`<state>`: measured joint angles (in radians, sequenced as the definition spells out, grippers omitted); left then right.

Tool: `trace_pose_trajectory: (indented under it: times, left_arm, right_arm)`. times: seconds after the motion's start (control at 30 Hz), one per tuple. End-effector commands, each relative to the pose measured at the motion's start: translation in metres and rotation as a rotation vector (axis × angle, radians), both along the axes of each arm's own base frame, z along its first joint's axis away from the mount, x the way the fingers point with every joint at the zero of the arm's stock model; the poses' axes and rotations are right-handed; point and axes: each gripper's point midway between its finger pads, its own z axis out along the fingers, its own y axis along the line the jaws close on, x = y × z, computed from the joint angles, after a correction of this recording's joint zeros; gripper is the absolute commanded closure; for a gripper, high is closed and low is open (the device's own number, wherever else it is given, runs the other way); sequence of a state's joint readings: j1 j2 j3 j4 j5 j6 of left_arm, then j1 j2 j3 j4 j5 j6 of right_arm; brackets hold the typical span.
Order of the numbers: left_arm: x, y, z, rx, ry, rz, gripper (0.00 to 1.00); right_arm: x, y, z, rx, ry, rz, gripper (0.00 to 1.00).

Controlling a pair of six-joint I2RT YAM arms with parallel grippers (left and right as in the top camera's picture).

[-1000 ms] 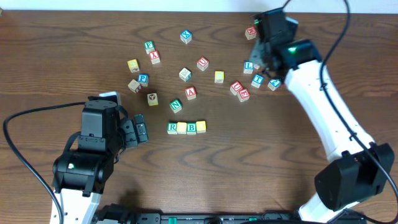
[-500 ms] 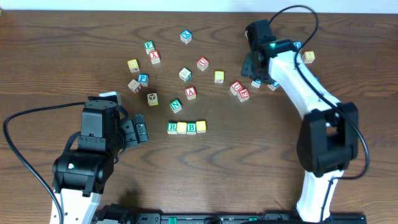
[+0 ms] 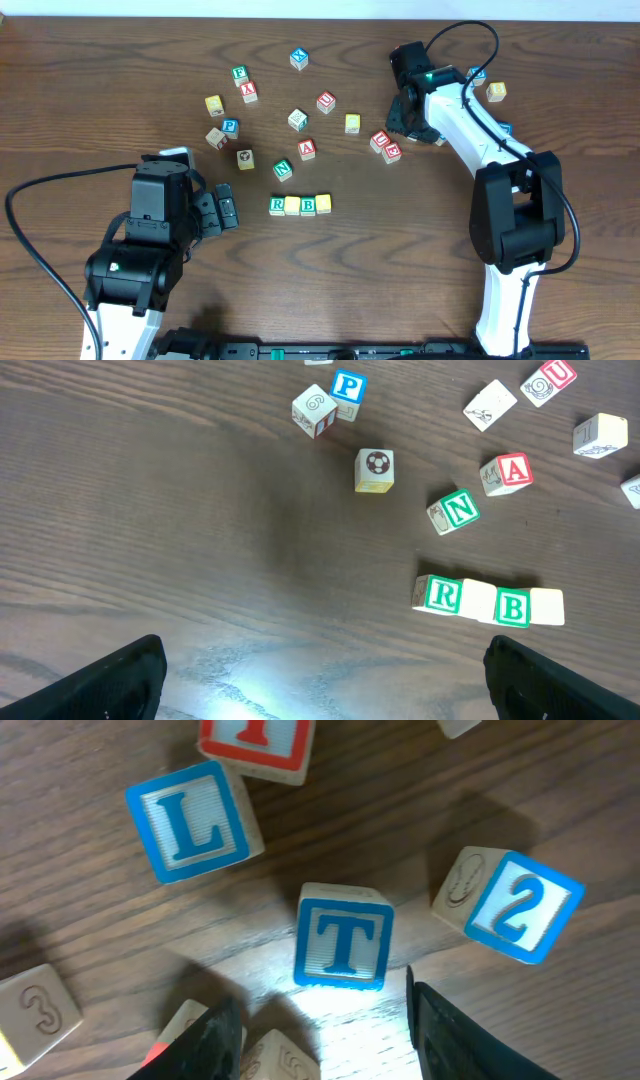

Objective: Spell out ROBOT
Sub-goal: 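Swing the right gripper to the back right over the blue T block, then lower and close the right gripper on the blue T block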

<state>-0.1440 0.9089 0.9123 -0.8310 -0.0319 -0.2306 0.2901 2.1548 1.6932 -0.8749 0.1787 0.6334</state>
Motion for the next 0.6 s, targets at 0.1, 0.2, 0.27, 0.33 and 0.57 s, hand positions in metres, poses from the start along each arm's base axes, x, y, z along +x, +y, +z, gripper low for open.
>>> trace_pose_trajectory:
  times: [0.1,0.2,0.27,0.33,0.57]
  left_arm:
    - [0.003,0.002,0.008,0.009,-0.02,-0.001,0.0]
    - [0.003,0.002,0.008,0.009,-0.02,-0.001,0.0]
    - [0.003,0.002,0.008,0.009,-0.02,-0.001,0.0]
    - [0.003,0.002,0.008,0.009,-0.019,-0.001,0.0]
    - [0.003,0.002,0.008,0.009,-0.02,-0.001,0.0]
  right_arm:
    - [0.003,-0.007,-0.013,-0.064,0.004,-0.03,0.53]
    - [0.004,-0.009,-0.015,-0.076,0.001,-0.04,0.53]
    - [0.005,-0.009,-0.015,-0.076,-0.003,-0.043,0.53]
    - [0.007,-0.008,-0.015,-0.075,-0.013,-0.044,0.53]
    - [0.014,-0.014,-0.013,-0.075,-0.039,-0.066,0.53]
